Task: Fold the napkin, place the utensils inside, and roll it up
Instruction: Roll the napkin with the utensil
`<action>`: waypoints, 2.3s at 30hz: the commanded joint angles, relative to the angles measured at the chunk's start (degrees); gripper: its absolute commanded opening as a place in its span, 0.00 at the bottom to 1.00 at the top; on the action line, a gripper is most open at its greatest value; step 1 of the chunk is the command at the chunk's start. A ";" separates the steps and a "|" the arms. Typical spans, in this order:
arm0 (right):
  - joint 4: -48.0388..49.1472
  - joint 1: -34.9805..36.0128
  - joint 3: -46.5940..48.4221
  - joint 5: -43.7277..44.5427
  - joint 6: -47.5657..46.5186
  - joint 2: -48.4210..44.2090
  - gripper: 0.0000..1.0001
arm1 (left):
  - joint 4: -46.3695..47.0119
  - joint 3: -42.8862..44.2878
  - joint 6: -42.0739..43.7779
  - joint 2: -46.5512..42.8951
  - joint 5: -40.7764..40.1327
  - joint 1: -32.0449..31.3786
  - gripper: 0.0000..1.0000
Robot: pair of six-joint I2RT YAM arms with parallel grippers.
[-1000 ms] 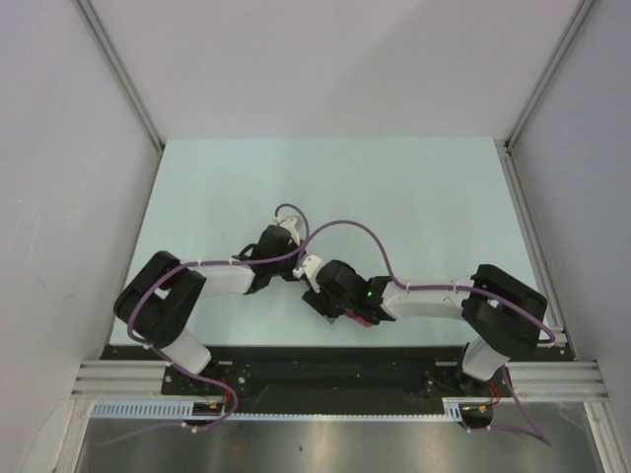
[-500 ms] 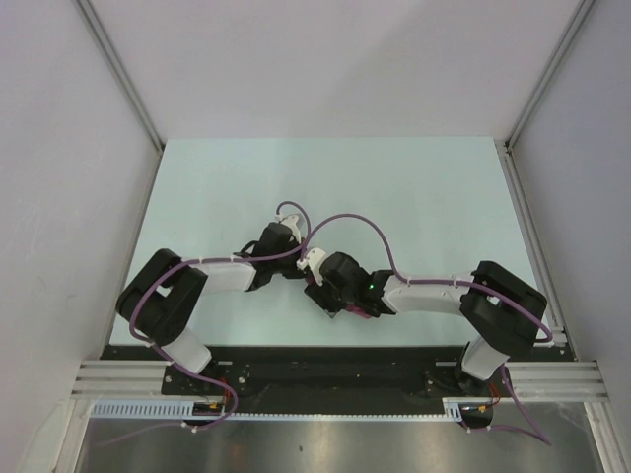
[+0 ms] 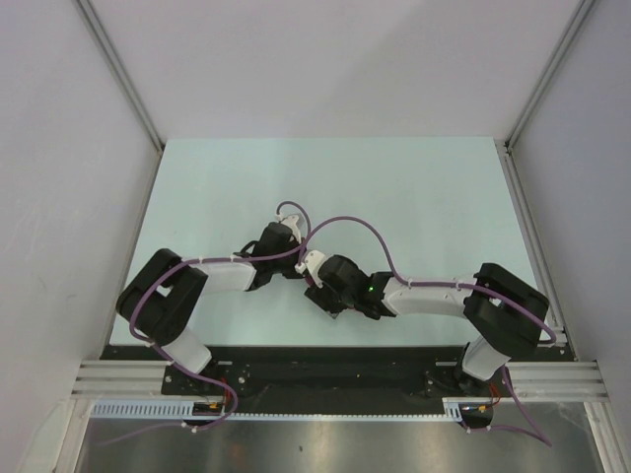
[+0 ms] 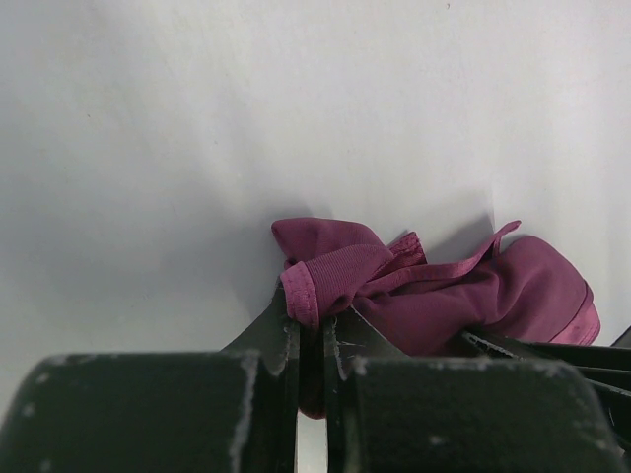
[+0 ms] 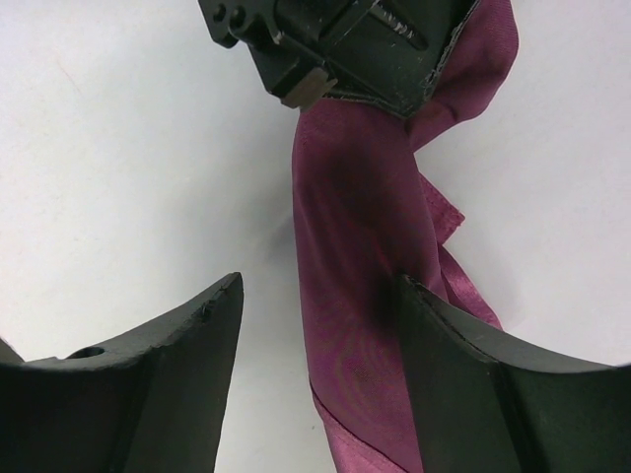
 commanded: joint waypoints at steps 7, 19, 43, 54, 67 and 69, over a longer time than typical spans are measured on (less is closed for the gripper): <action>-0.32 0.09 2.14 4.15 -3.57 -3.37 0.67 | -2.91 0.90 1.66 0.63 1.65 -0.28 0.00; 1.70 -3.24 1.43 0.12 -3.66 0.41 0.68 | -3.09 0.98 1.92 0.37 1.65 -0.28 0.00; 3.46 -11.24 -5.68 -36.14 14.18 6.73 0.13 | -6.86 -1.12 2.18 -11.49 -3.18 3.67 0.69; 14.36 -20.73 -5.34 -56.75 19.28 15.26 0.11 | -0.10 -9.91 1.39 -16.51 0.16 4.47 0.74; 16.82 -25.13 -3.05 -62.47 21.83 22.74 0.11 | 9.83 -12.11 -3.35 -9.39 3.58 4.20 0.70; 17.00 -25.83 -2.87 -62.21 22.18 22.47 0.13 | 9.57 -12.03 -3.44 -8.60 3.67 3.94 0.57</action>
